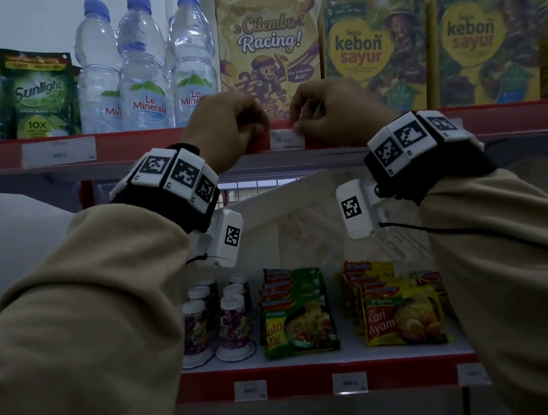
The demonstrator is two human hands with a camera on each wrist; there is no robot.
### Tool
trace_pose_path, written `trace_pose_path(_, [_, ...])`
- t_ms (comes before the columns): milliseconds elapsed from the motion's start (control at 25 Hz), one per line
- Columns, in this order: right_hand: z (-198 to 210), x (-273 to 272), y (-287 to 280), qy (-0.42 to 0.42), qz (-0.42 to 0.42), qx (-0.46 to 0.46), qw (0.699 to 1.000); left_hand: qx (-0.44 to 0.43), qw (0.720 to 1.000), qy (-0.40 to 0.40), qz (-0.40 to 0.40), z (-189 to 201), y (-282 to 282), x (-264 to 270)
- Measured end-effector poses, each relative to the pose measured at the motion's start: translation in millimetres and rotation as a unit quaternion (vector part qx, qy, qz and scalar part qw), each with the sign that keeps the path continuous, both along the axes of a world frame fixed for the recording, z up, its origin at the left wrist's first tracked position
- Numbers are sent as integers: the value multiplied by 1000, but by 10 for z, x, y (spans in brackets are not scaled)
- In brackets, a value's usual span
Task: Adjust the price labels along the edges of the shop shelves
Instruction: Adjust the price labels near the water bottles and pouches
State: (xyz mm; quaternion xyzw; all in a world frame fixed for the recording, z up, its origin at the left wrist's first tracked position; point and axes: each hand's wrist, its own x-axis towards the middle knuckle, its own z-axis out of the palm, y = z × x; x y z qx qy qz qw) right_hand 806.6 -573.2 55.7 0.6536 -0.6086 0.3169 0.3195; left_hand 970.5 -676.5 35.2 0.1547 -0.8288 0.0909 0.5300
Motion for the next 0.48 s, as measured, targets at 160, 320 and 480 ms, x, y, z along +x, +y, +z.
trace_pose_path(160, [-65,197,-114,27,-10,-19,999,-23,998,-15,64,22,-31,131])
trace_pose_path(320, [-26,461,-246,21,-59,-26,998,-9,996,-46,79,80,-191,433])
trace_pose_path(480, [5,800,-457,14,-47,-6,999,1,995,-47,90,52,-384,778])
